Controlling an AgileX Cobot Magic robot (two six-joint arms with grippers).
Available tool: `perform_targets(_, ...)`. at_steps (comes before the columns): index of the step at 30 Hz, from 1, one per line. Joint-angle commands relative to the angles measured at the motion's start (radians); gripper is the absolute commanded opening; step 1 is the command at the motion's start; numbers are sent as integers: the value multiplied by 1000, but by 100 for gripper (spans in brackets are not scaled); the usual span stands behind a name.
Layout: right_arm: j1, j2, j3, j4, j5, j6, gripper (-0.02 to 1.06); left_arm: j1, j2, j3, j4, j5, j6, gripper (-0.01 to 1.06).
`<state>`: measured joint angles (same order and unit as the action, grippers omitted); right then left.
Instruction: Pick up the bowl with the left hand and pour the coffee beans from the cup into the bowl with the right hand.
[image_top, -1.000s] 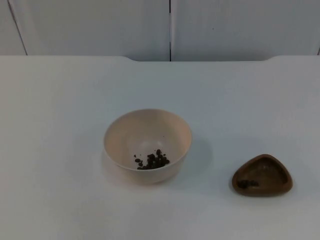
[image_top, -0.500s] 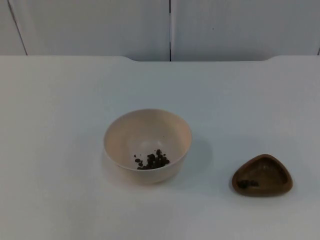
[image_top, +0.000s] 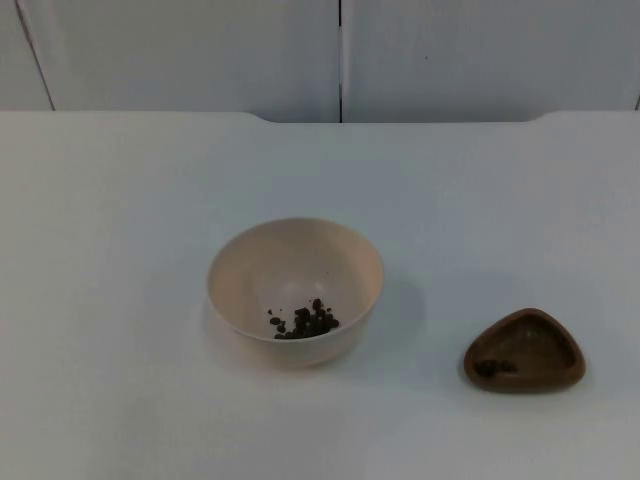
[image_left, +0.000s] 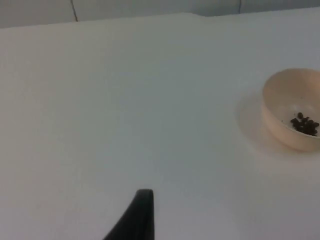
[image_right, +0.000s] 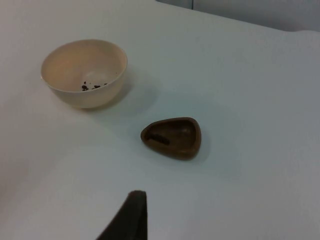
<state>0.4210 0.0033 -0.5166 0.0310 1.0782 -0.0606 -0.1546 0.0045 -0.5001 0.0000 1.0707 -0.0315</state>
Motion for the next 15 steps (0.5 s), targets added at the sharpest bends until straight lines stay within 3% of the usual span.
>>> perform_targets(1, -4, -3, 0, -3, 0, -1, 105, 25, -5, 3, -10, 3, 0, 105)
perform_targets(7, -4, -3, 0, -3, 0, -1, 105, 127, -5, 3, -10, 3, 0, 105)
perform_targets(15, -4, -3, 0, -3, 0, -1, 105, 187, -5, 3, -10, 3, 0, 105)
